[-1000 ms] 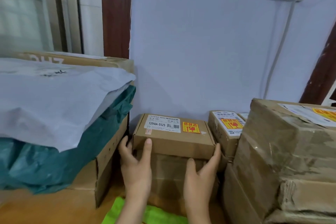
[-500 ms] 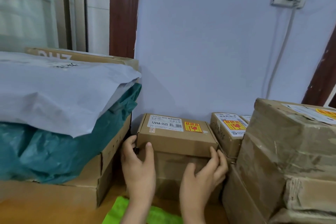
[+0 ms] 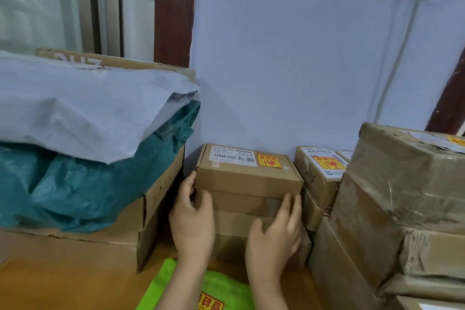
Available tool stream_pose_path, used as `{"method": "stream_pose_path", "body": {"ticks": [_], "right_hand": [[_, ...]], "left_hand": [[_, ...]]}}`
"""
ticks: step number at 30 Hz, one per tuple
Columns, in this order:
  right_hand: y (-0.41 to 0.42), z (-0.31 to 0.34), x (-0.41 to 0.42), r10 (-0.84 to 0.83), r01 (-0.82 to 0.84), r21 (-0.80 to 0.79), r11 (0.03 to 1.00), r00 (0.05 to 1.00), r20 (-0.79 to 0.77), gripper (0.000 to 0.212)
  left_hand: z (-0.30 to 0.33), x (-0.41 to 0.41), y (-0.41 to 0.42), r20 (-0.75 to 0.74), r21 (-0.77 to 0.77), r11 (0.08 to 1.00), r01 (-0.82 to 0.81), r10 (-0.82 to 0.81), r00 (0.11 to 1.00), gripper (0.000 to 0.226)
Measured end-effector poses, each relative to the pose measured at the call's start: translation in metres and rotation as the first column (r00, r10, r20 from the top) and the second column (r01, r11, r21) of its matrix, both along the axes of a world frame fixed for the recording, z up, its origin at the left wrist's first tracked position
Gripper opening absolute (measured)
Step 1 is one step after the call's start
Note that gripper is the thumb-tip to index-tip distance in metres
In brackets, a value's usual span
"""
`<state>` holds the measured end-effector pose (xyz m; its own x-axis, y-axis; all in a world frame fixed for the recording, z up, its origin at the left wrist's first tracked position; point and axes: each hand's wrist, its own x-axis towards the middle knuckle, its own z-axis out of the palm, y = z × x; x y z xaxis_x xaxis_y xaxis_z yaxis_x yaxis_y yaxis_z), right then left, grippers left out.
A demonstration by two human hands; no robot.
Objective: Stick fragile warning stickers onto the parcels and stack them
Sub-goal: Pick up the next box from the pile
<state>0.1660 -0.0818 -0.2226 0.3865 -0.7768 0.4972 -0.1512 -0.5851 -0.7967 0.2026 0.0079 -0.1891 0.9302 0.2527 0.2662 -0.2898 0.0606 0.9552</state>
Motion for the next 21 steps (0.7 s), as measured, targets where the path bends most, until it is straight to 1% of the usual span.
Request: {"method": "stream_pose_path", "body": {"ticks": [3, 6, 9, 12, 15, 18, 21], "right_hand": [[0.0, 0.0016, -0.0001, 0.014, -0.014, 0.022, 1.0, 1.0, -0.009, 0.072], [0.0008, 0.0018, -0.0011, 0.029, -0.028, 0.022, 0.999, 1.0, -0.006, 0.078], [-0.0022, 0.0018, -0.0027, 0.029, -0.029, 0.034, 0.999, 1.0, 0.011, 0.072], [-0.004, 0.002, -0.0028, 0.033, -0.032, 0.027, 0.999, 0.999, -0.006, 0.07], [-0.0017, 0.0049, -0.0039, 0.04, -0.038, 0.04, 0.998, 0.998, -0.039, 0.072], [0.0026, 0.0074, -0.0042, 0.036, -0.035, 0.022, 0.999, 0.997, -0.068, 0.081], [0.0031, 0.007, -0.0044, 0.033, -0.034, -0.01, 0.999, 0.995, -0.09, 0.08]], "left_hand": [[-0.0021, 0.0012, -0.0004, 0.0, 0.024, 1.0, 0.017, -0.017, 1.0, 0.044], [-0.0021, 0.0014, -0.0009, 0.007, 0.027, 1.0, 0.014, -0.014, 1.0, 0.044], [-0.0002, -0.0001, -0.0007, 0.013, 0.028, 1.0, 0.01, -0.01, 1.0, 0.043], [-0.0011, -0.0003, -0.0011, 0.013, 0.019, 1.0, 0.0, 0.0, 1.0, 0.043], [-0.0015, -0.0001, -0.0015, 0.015, 0.027, 1.0, 0.007, -0.007, 1.0, 0.044], [-0.0028, 0.0024, 0.0008, 0.006, 0.058, 0.998, 0.024, -0.024, 1.0, 0.044], [-0.0041, 0.007, 0.0022, 0.021, 0.085, 0.995, 0.043, -0.045, 0.999, 0.043]]}}
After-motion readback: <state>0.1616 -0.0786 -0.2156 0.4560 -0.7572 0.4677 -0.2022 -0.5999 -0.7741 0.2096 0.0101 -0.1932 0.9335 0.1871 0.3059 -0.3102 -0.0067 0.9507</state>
